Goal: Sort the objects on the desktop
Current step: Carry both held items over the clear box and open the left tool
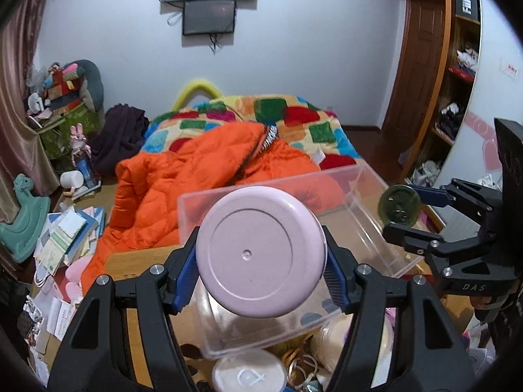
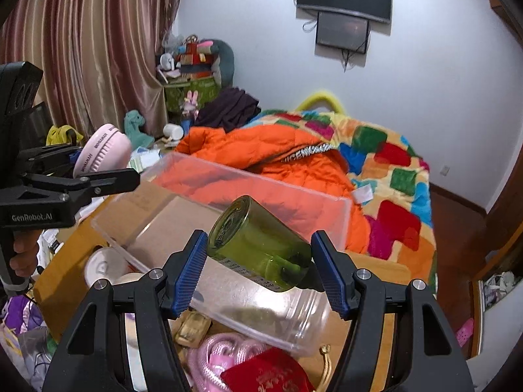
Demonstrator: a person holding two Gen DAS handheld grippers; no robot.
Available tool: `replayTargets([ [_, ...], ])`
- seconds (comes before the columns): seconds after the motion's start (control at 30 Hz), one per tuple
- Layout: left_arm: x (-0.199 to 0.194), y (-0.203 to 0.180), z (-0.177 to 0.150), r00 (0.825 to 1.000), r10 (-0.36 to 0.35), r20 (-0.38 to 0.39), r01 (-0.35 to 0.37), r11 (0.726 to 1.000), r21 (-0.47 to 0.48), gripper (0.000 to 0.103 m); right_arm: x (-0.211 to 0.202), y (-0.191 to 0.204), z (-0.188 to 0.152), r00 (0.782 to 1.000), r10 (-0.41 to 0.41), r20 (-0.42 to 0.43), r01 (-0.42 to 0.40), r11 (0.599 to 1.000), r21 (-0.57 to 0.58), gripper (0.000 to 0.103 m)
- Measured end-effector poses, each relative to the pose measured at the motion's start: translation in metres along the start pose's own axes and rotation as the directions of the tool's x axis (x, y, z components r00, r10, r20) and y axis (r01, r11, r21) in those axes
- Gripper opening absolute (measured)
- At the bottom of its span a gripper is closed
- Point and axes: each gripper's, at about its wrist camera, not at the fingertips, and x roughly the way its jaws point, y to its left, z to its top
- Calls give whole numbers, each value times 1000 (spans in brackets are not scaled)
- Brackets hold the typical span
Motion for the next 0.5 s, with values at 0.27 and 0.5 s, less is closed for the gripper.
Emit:
replayTargets([
  [0.27, 39, -13, -1, 992, -18, -128, 27, 997, 74, 65, 34, -6, -4, 996, 14, -91, -17, 999, -29, 62],
  [0.5, 63, -21, -5, 976, -14, -216, 39, 993, 111, 65, 50, -3, -5, 992, 9, -128, -19, 997, -80, 62],
])
